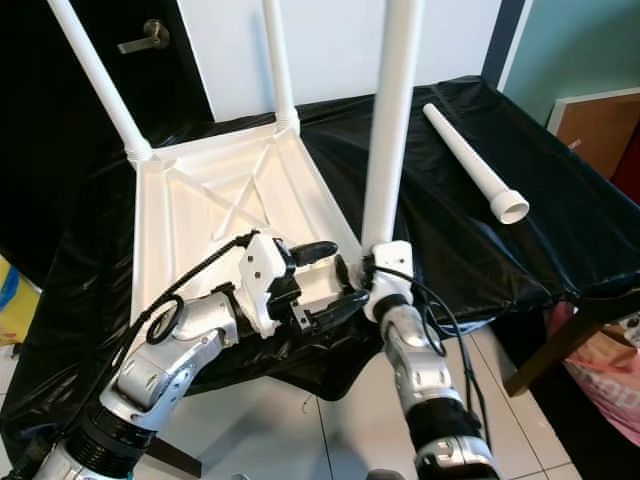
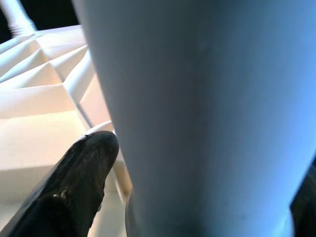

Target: Building children table

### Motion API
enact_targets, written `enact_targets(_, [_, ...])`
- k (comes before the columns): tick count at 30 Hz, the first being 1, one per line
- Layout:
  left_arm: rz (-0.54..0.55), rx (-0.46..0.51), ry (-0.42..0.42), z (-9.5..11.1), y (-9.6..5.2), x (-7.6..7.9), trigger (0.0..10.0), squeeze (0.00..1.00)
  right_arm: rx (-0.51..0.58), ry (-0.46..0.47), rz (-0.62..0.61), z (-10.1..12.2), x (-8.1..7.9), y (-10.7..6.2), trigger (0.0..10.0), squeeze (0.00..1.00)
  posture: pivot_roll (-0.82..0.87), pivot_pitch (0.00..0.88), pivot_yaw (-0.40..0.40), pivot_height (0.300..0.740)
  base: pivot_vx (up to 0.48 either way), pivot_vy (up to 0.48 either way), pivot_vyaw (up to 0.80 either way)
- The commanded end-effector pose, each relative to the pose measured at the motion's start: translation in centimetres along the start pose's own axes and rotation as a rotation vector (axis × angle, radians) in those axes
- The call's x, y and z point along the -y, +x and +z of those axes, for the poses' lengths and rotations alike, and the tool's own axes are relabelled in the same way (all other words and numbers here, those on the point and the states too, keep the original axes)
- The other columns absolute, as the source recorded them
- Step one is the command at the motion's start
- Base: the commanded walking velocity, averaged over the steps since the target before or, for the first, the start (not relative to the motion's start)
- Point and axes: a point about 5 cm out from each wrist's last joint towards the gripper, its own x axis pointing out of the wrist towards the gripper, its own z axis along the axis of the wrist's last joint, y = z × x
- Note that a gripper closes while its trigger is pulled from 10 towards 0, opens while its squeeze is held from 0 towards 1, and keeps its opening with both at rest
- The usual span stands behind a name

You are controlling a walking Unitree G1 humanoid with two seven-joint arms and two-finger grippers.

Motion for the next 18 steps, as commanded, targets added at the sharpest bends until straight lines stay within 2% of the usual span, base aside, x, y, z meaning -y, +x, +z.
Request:
enact_targets(1, [-0.054, -0.011, 0.004, -0.1, 0.0, 0.1, 10.0, 0.00, 0.021, -0.003, 0.091, 0.6, -2.2, 0.9, 10.0, 0.00, -0.13, 0.004, 0.062, 0.740, 0.000, 0.000, 0.00])
enact_targets(4, [-0.046, -0.006, 0.010, 0.1, 0.0, -0.1, 10.0, 0.00, 0.024, -0.007, 0.123, 0.6, -2.7, 1.4, 10.0, 0.00, -0.12, 0.000, 0.053, 0.740, 0.000, 0.000, 0.00])
enact_targets(7, [-0.047, -0.010, 0.007, 0.1, -0.1, -0.1, 10.0, 0.00, 0.029, -0.028, 0.143, 0.7, -2.3, 1.3, 10.0, 0.00, -0.11, 0.000, 0.050, 0.740, 0.000, 0.000, 0.00])
enact_targets(9, [-0.049, -0.015, 0.006, 0.0, -0.3, 0.0, 10.0, 0.00, 0.042, -0.042, 0.150, 0.8, -1.7, 1.1, 10.0, 0.00, -0.11, 0.000, 0.045, 0.740, 0.000, 0.000, 0.00])
enact_targets(11, [-0.049, -0.042, 0.008, -0.5, -0.7, -0.1, 10.0, 0.00, 0.080, -0.094, 0.172, 1.3, 0.1, 0.3, 10.0, 0.00, -0.12, 0.000, 0.042, 0.740, 0.000, 0.000, 0.00])
enact_targets(13, [-0.049, -0.042, 0.008, -0.5, -0.7, -0.1, 10.0, 0.00, 0.080, -0.094, 0.172, 1.3, 0.1, 0.3, 10.0, 0.00, -0.12, 0.000, 0.042, 0.740, 0.000, 0.000, 0.00])
enact_targets(15, [-0.043, -0.055, 0.011, -0.7, -1.0, -0.2, 10.0, 0.00, 0.099, -0.134, 0.198, 1.7, 1.6, -0.3, 10.0, 0.00, -0.12, 0.000, 0.040, 0.740, 0.000, 0.000, 0.00])
enact_targets(18, [-0.040, -0.054, 0.010, -0.7, -1.1, -0.3, 10.0, 0.00, 0.108, -0.146, 0.214, 2.0, 2.1, -0.6, 10.0, 0.00, -0.12, 0.000, 0.038, 0.740, 0.000, 0.000, 0.00])
